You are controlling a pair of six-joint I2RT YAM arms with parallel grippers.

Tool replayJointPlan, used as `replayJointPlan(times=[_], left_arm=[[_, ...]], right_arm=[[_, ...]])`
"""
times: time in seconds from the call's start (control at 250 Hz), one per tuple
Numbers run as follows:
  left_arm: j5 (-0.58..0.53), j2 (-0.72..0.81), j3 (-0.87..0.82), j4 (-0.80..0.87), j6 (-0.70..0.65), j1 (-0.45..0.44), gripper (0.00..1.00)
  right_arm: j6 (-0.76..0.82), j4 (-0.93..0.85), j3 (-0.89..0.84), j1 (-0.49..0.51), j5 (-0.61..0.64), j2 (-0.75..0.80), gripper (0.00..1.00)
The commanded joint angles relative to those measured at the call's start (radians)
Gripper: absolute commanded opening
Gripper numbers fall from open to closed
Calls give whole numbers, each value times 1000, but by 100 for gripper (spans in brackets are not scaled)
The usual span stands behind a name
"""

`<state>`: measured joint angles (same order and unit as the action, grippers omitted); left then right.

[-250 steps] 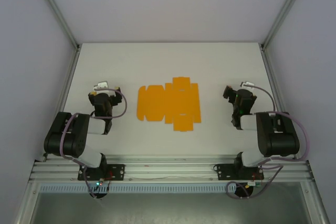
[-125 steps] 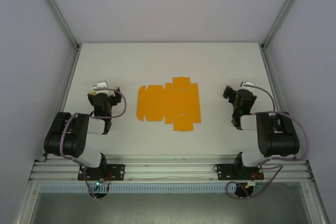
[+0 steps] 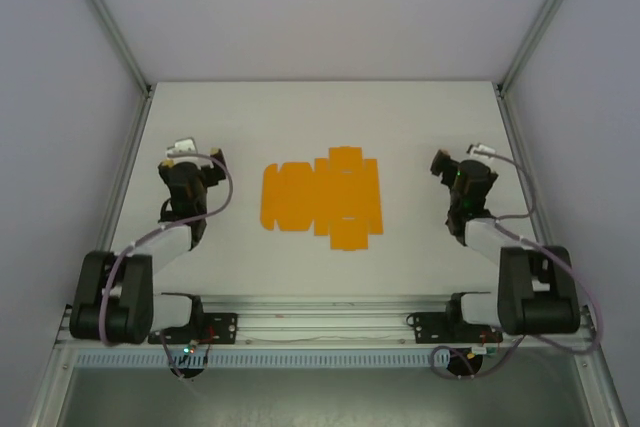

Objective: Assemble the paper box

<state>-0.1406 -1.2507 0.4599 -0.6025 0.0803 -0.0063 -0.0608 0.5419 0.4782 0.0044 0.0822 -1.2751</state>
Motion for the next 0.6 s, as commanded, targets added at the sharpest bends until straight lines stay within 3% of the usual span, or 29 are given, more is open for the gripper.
replayJointPlan(times=[0.0, 0.148, 0.296, 0.38, 0.488, 0.536, 0.596], left_arm=[[22, 92, 111, 352, 133, 6, 100], [196, 102, 217, 567, 248, -1, 100], [358, 44, 286, 674, 370, -18, 100], [371, -33, 370, 818, 411, -31, 100], [477, -131, 414, 853, 428, -58, 100], [532, -168, 421, 839, 426, -68, 100], [558, -213, 441, 835, 435, -79, 100]], right_arm=[[-109, -239, 116, 22, 20, 71, 100], [-232, -542, 297, 119, 74, 37, 99], [-303, -760, 436, 236, -18, -67, 94], [-304, -879, 525, 339, 29, -158, 93], [-350, -1017, 642, 401, -48, -308, 76], [-337, -1042, 679, 417, -132, -371, 69], [-351, -1039, 697, 434, -142, -429, 60]])
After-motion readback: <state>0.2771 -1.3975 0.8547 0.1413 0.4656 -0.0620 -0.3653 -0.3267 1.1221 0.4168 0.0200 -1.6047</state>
